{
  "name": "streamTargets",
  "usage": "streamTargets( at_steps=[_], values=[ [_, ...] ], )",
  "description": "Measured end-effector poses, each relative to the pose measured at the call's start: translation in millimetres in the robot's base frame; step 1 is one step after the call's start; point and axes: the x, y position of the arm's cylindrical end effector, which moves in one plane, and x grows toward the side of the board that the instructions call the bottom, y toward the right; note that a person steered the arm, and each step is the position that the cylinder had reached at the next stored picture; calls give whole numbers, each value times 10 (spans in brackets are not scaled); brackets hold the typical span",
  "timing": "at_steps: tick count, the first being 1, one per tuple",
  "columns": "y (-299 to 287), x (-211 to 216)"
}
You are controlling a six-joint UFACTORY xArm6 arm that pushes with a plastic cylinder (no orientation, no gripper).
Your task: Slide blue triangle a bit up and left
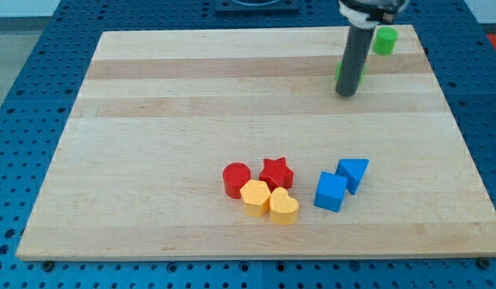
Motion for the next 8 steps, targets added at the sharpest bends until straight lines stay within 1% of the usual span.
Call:
streamTargets(
  at_steps=[1, 2, 3, 4, 5, 6, 7, 8],
  values=[
    [0, -412],
    [-1, -628],
    [-1, -628],
    [2, -225],
    [78, 435],
    [311, 1094],
    [506, 1324],
    [506, 1447]
  ],
)
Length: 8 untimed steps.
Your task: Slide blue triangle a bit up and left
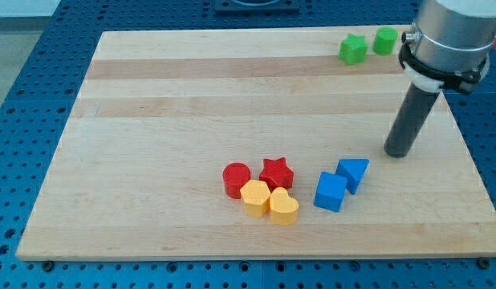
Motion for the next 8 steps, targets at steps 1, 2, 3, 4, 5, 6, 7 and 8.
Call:
streamTargets(
  at_steps=[1, 2, 3, 4, 5, 6, 7, 8],
  values=[
    [25, 721],
    [25, 814],
    [-402, 814],
    [-628, 814],
    [-628, 733],
    [-628, 472],
    [-628, 255],
    [-628, 126]
  ],
)
